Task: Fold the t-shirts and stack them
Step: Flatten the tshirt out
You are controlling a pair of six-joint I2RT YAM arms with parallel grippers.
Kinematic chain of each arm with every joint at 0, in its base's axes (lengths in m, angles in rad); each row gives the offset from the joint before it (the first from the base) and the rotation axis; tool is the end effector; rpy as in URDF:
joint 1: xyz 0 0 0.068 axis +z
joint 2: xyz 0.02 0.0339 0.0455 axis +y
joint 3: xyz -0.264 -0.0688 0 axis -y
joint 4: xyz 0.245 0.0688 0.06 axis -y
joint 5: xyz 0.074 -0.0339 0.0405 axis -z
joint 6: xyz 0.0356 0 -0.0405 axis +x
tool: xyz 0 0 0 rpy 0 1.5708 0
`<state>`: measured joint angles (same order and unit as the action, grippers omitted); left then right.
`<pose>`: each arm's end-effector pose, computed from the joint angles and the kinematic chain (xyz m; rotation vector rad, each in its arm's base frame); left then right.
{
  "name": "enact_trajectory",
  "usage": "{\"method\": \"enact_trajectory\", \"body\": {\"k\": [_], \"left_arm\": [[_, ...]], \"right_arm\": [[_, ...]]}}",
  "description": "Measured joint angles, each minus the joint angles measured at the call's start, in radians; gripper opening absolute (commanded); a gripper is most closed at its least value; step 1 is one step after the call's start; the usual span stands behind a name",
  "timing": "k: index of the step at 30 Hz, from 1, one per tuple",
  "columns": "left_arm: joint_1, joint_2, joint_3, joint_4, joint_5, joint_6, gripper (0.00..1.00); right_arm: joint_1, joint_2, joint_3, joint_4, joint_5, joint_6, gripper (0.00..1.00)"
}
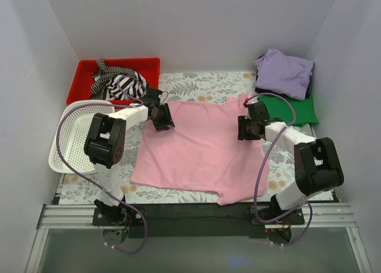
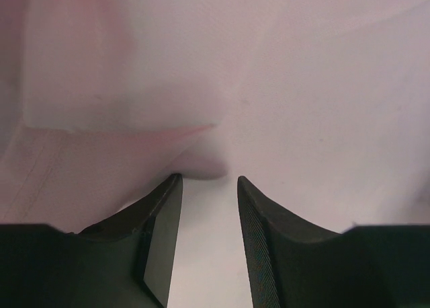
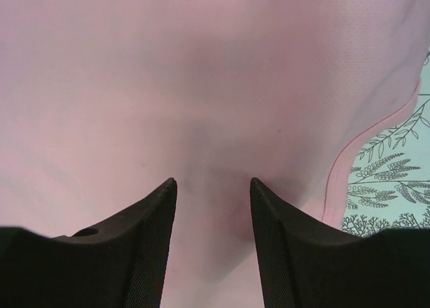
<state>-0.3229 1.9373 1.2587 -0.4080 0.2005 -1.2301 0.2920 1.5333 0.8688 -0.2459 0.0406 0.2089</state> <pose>0.3711 -0.1316 0.1565 -1.1861 2.5947 -0.6982 0.2946 0.0870 0.1869 -0.0860 2.4859 0.1624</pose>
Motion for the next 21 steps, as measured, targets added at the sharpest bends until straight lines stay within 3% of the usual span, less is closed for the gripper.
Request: {"method": "enact_trajectory", "body": {"k": [8,15,21], "left_arm": [[0.031,0.003,0.017,-0.019,-0.111,-0.035,0.37],[0.045,-0.149,-0.173,-0.031,-0.109,-0.090,0.38],[-0.014,-0.264,-0.285,-0.123,-0.124,-0.127,0.38]], "right_arm": [[-0.005,0.060,-0.006,-0.042,0.109,0.017,0.60],[-0.010,0.072,0.000,-0.042,0.147,0.024,0.61],[-0.013,0.069,0.004,-0.040,0.170,0.020,0.62]]}}
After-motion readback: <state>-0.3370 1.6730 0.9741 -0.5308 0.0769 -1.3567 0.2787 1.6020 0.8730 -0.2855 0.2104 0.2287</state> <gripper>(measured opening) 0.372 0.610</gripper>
